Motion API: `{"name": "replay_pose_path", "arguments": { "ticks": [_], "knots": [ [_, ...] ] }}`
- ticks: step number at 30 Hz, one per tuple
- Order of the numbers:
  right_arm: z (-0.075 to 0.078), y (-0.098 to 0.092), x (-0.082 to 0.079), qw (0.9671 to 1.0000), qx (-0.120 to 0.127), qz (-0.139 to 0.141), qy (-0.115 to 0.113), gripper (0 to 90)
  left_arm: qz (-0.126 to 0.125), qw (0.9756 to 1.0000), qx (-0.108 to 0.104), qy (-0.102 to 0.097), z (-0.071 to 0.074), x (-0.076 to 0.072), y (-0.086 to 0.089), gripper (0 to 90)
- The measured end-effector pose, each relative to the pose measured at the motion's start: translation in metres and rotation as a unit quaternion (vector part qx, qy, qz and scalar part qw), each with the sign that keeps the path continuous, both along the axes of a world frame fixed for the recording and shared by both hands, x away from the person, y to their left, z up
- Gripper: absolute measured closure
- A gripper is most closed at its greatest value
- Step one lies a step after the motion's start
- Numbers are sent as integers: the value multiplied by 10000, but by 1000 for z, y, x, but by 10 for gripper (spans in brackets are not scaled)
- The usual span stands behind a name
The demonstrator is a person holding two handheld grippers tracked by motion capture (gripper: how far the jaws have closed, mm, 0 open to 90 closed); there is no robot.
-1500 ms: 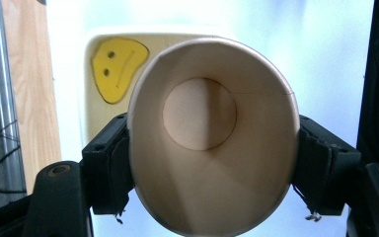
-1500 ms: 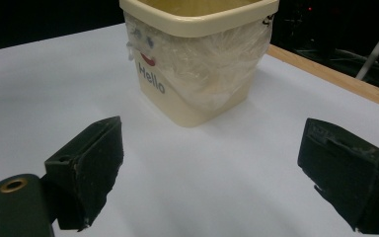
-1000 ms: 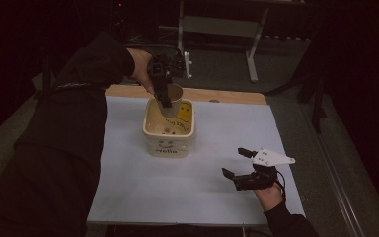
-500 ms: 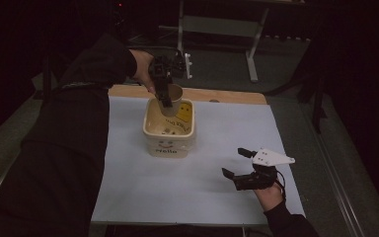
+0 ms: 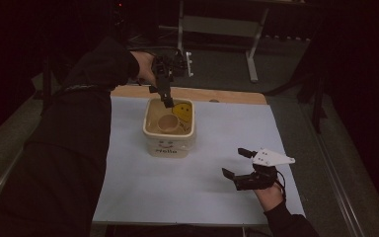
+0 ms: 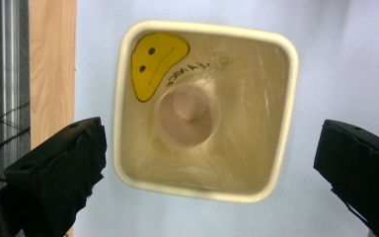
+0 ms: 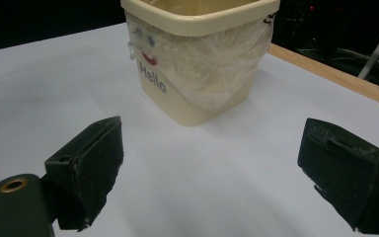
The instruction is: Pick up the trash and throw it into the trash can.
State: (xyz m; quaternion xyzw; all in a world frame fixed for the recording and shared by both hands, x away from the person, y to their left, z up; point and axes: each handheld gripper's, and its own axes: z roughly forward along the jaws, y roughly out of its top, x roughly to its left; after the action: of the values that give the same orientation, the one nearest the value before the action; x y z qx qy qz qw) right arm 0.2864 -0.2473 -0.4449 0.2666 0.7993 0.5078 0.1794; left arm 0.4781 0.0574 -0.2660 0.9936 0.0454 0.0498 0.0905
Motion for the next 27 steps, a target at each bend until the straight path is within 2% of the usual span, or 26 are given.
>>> {"name": "replay_pose_path", "arguments": {
  "ticks": [3, 4, 9, 10, 19, 27],
  "knots": [
    [0, 0, 0, 10000, 4, -7, -2, 101, 10, 10000, -16, -18, 0, -1, 0, 5],
    [0, 0, 0, 10000, 3, -9, -3, 101, 8, 9999, -131, -53, -1, -2, 3, 5],
    [0, 0, 0, 10000, -4, -5, 3, 101, 13, 9998, -207, -57, -1, -3, 4, 5],
    [0, 0, 0, 10000, -10, -12, 7, 101, 44, 9995, -306, -33, -1, -4, 5, 5],
    [0, 0, 0, 10000, -6, -16, -9, 101, 26, 9991, -419, -22, -1, -10, 9, 5],
    [1, 0, -1, 10000, -29, -19, -12, 101, 39, 9985, -537, -115, 2, -21, 18, 5]
  ]
}}
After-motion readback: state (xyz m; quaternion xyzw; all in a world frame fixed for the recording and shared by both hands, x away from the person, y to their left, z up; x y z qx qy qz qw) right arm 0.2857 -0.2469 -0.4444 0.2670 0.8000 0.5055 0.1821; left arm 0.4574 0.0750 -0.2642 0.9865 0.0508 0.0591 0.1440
